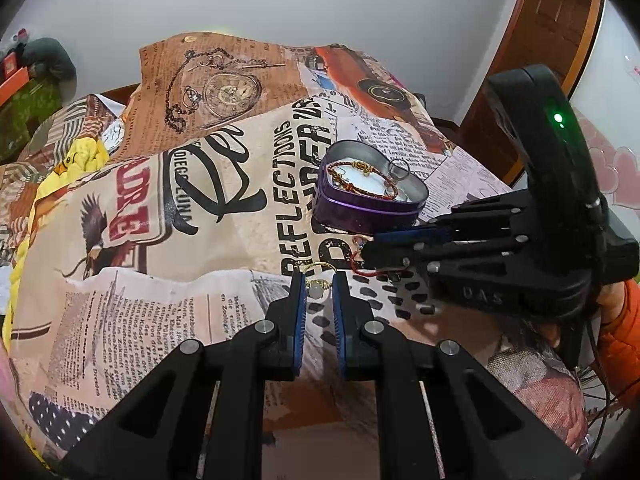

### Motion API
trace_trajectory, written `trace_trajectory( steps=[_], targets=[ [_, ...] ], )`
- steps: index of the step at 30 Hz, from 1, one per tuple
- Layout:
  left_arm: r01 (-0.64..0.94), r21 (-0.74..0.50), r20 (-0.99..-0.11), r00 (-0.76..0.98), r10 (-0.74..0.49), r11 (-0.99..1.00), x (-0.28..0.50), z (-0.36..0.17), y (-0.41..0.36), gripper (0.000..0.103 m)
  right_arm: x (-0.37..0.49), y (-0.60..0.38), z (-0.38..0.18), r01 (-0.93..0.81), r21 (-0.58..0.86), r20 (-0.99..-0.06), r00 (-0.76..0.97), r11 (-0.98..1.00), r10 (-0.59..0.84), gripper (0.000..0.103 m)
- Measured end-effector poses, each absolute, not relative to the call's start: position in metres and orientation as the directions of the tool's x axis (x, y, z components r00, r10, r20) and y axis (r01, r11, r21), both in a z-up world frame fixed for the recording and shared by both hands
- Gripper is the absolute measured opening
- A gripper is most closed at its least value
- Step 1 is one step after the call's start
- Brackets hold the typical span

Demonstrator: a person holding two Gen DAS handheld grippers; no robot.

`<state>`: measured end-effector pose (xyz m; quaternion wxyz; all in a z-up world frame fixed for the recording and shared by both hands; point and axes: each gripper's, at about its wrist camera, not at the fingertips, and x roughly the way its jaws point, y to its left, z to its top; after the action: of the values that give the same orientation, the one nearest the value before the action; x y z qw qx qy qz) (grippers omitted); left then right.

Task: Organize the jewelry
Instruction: 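Grasp the red beaded bracelet with the right tool and lift it, then lower the beaded bracelet into the heart tin and open the right tool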

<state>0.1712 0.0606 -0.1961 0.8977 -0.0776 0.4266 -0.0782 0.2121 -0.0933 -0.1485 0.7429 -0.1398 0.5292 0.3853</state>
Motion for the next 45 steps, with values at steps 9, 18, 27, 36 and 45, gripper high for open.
trace_trajectory(
  steps=[9, 18, 27, 36, 45],
  targets=[
    [0.077, -0.192, -0.739, 0.644, -0.196, 0.978, 0.174, -0.185, 0.06, 0.011, 0.206, -0.109, -0.124, -0.712, 0.196, -0.855, 0.213, 0.675, 0.473, 0.008],
    [0.092, -0.171, -0.708, 0.681, -0.188, 0.981, 0.186, -0.166, 0.053, 0.011, 0.21, -0.127, -0.087, -0.691, 0.191, -0.797, 0.306, 0.697, 0.521, 0.008],
    [0.124, -0.147, -0.683, 0.705, -0.192, 0.981, 0.211, -0.152, 0.04, 0.011, 0.229, -0.141, -0.057, -0.652, 0.195, -0.724, 0.409, 0.733, 0.556, 0.008],
    [0.138, -0.14, -0.687, 0.7, -0.196, 0.981, 0.234, -0.157, 0.032, 0.011, 0.246, -0.143, -0.065, -0.632, 0.224, -0.709, 0.417, 0.742, 0.569, 0.008],
    [0.147, -0.145, -0.718, 0.665, -0.206, 0.978, 0.25, -0.176, 0.026, 0.011, 0.254, -0.132, -0.099, -0.635, 0.254, -0.76, 0.335, 0.729, 0.557, 0.008]
  ],
)
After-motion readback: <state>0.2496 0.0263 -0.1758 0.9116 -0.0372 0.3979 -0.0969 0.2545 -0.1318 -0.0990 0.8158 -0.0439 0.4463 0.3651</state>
